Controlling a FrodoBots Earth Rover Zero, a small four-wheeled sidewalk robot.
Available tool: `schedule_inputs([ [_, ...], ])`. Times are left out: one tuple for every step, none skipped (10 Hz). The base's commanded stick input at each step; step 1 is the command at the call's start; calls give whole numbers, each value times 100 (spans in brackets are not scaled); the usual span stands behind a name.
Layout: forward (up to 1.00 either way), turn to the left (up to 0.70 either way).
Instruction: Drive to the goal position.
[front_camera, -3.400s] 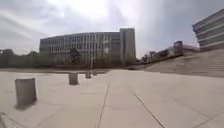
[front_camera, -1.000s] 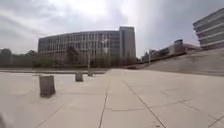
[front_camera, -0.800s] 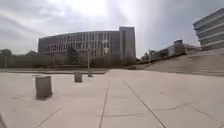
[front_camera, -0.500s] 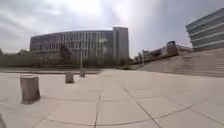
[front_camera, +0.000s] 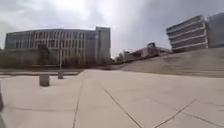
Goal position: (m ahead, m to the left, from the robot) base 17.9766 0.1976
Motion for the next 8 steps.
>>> schedule_inputs([
  [70, 0],
  [70, 0],
  [70, 0],
  [70, 0],
  [70, 0],
  [70, 0],
  [70, 0],
  [70, 0],
])
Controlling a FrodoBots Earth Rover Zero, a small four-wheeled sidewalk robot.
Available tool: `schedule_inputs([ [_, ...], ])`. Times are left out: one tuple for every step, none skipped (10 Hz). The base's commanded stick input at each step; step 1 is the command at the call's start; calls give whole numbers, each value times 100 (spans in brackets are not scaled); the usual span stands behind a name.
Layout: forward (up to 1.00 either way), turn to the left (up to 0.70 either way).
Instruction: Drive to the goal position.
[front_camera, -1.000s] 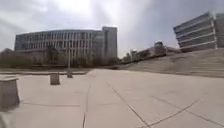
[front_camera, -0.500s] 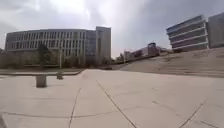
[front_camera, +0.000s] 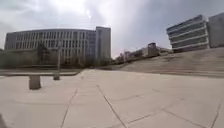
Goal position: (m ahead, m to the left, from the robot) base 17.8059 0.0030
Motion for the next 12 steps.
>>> schedule_inputs([
  [70, 0],
  [70, 0],
  [70, 0],
  [70, 0],
  [70, 0],
  [70, 0],
  [70, 0],
  [70, 0],
  [70, 0],
  [70, 0],
  [70, 0],
  [70, 0],
])
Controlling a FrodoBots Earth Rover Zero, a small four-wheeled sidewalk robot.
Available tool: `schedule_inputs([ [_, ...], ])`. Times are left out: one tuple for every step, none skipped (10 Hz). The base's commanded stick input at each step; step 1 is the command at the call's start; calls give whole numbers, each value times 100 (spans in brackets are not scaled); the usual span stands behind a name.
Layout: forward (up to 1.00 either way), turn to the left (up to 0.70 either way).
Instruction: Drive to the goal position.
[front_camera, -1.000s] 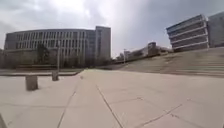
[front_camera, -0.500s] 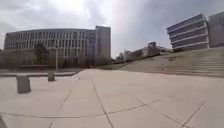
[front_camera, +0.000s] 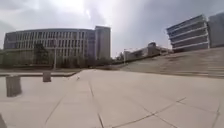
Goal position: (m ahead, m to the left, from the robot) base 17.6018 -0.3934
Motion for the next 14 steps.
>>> schedule_inputs([
  [70, 0],
  [70, 1],
  [70, 12],
  [70, 26],
  [70, 33],
  [70, 0],
  [70, 0],
  [70, 0],
  [70, 0],
  [70, 0],
  [70, 0],
  [70, 0],
  [70, 0],
  [70, 0],
])
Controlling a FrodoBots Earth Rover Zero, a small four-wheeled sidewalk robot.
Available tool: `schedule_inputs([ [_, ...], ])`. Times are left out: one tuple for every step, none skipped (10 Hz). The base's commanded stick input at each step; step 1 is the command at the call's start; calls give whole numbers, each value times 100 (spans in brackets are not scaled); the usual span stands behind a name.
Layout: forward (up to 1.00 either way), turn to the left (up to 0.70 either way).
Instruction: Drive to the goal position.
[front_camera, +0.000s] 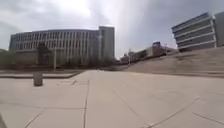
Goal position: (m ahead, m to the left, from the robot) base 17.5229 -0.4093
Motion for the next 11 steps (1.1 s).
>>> schedule_inputs([
  [70, 0],
  [70, 0],
  [70, 0],
  [70, 0],
  [70, 0],
  [70, 0],
  [70, 0],
  [70, 0],
  [70, 0],
  [70, 0],
  [70, 0],
])
